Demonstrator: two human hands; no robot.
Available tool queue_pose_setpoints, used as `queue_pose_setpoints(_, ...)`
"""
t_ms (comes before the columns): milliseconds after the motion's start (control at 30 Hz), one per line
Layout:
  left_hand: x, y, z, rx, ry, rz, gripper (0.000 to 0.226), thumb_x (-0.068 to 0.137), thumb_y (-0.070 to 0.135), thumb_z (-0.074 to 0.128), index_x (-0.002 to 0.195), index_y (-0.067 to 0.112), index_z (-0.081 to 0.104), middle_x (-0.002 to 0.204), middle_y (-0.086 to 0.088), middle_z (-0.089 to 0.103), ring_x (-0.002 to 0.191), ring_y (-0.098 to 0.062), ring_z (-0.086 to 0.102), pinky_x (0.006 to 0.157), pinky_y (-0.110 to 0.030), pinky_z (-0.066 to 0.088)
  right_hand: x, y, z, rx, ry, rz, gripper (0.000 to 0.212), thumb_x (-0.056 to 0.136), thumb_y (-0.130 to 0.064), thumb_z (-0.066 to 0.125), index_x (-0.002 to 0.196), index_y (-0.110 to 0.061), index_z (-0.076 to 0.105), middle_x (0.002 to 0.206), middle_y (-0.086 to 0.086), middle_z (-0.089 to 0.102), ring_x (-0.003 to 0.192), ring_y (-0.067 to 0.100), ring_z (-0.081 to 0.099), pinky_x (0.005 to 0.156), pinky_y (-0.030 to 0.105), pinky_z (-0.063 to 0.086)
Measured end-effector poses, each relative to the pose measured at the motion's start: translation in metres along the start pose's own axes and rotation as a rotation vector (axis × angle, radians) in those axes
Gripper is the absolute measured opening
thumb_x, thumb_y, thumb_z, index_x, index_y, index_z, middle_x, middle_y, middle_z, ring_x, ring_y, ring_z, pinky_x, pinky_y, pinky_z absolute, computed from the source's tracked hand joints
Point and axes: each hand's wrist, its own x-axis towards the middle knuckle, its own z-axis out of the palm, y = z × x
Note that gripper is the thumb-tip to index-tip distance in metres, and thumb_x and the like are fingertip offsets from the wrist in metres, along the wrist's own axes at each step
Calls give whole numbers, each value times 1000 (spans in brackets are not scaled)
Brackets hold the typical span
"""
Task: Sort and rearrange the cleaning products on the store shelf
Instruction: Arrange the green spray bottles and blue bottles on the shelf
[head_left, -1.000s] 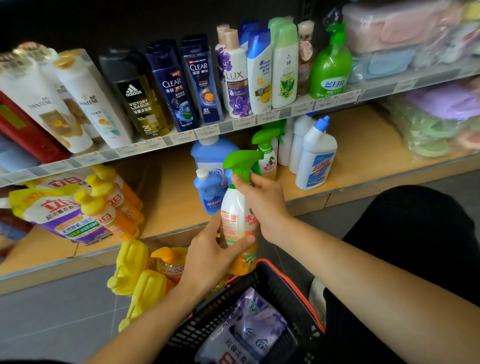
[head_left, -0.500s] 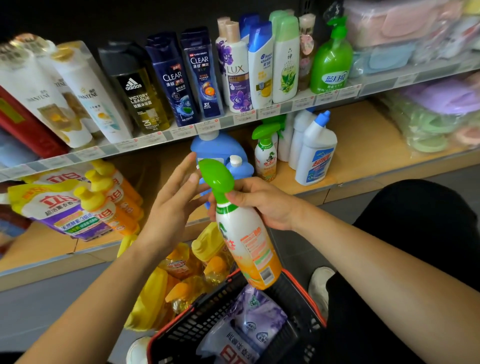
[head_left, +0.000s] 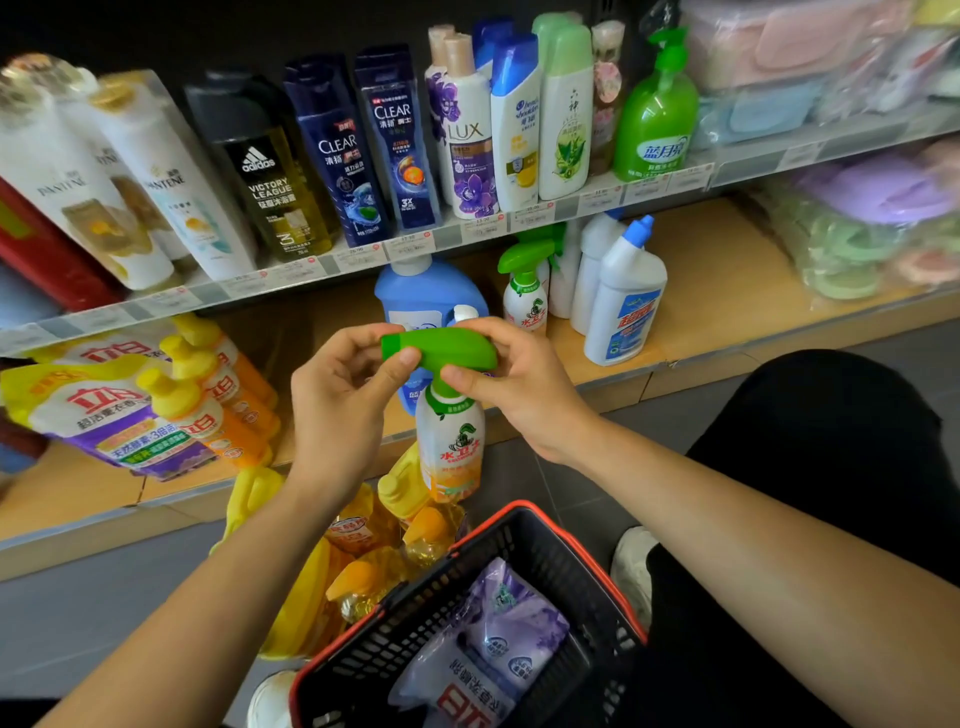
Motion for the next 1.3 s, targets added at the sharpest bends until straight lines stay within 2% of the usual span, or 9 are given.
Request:
queue_pose_setpoints(167, 6, 0, -5, 29, -87, -17, 25, 92, 19, 63, 115, 11, 70, 95, 9, 79, 92, -6, 73, 81, -19, 57, 5, 0, -8, -43, 3, -35, 40, 81, -8, 79, 115, -23, 66, 108, 2, 72, 102, 15, 68, 86, 31, 55)
queue_pose_setpoints(533, 5, -7, -10, 258, -44, 94, 33, 89, 14, 72, 121, 12, 70, 102, 4, 76, 95, -18, 75, 82, -21, 59, 10, -8, -21, -85, -8, 34, 27, 88, -14, 74, 115, -13, 68, 99, 0, 71, 92, 11, 69, 75, 24, 55)
queue_pose_setpoints(700, -7, -22, 0, 137, -152, -136, 52, 89, 15, 71, 139, 18, 58, 118, -4, 74, 107, -17, 70, 89, -34, 57, 17, -14, -28, 66, 204, 120, 14, 91, -14, 71, 104, -19, 68, 97, 2, 73, 91, 16, 70, 78, 35, 60)
queue_pose_setpoints(867, -16, -42, -1, 215, -522, -385, 52, 75, 38, 84, 124, 34, 65, 113, 10, 75, 105, -11, 71, 87, -30, 57, 25, -25, -37, 225, 404, 173, 18, 94, -17, 67, 110, -8, 66, 98, 8, 71, 84, 16, 70, 69, 34, 61)
queue_pose_setpoints(967, -15, -48, -4, 348, -489, -367, 60, 68, 44, 89, 121, 34, 63, 109, 12, 74, 100, -8, 71, 81, -27, 59, 27, -27, -43, 294, 478, 225, 19, 97, -19, 65, 113, -8, 65, 111, 19, 70, 92, 26, 70, 78, 40, 61)
queue_pose_setpoints(1067, -12, -47, -4, 253, -361, -396, 73, 55, 49, 92, 119, 27, 65, 106, 9, 75, 96, -11, 73, 72, -28, 61, 27, -27, -45, 340, 523, 259, 20, 98, -20, 63, 115, -11, 63, 117, 19, 69, 107, 33, 68, 89, 48, 58)
queue_pose_setpoints(1133, -11, -43, -5, 231, -289, -351, 71, 52, 50, 93, 114, 29, 66, 102, 13, 73, 93, -9, 72, 64, -23, 58, 29, -25, -47, 167, 584, 248, 31, 94, -19, 68, 123, -16, 59, 121, 11, 66, 112, 28, 65, 95, 47, 56)
queue_pose_setpoints(1233, -10, -38, -8, 232, -179, -278, 65, 57, 39, 94, 115, 26, 68, 103, 9, 71, 97, -11, 70, 69, -27, 61, 26, -20, -49, -537, 658, 178, 60, 81, -25, 78, 135, -23, 53, 132, 4, 52, 121, 19, 46, 106, 38, 41)
queue_pose_setpoints(1300, -8, -31, -7, 238, -129, -236, 61, 61, 31, 92, 117, 25, 68, 106, 9, 69, 99, -12, 69, 73, -31, 62, 21, -20, -48, -729, 517, -18, 65, 75, -25, 81, 134, -20, 56, 128, 0, 51, 124, 19, 41, 110, 42, 36)
